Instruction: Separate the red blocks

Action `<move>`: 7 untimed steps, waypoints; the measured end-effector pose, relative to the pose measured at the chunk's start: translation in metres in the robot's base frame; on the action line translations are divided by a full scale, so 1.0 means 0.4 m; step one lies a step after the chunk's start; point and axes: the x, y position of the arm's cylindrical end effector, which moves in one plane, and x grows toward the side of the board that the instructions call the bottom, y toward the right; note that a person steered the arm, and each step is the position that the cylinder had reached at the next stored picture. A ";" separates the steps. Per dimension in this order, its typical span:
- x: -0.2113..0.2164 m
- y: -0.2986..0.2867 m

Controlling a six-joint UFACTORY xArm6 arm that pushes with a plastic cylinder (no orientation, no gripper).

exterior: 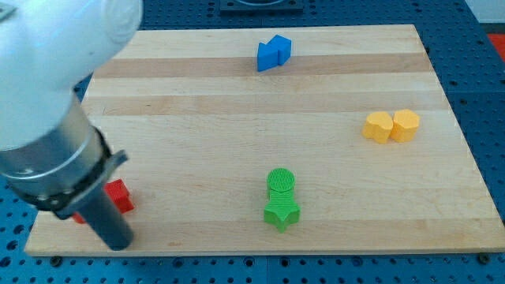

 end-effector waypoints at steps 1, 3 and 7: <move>-0.001 -0.148; -0.117 -0.176; -0.220 0.127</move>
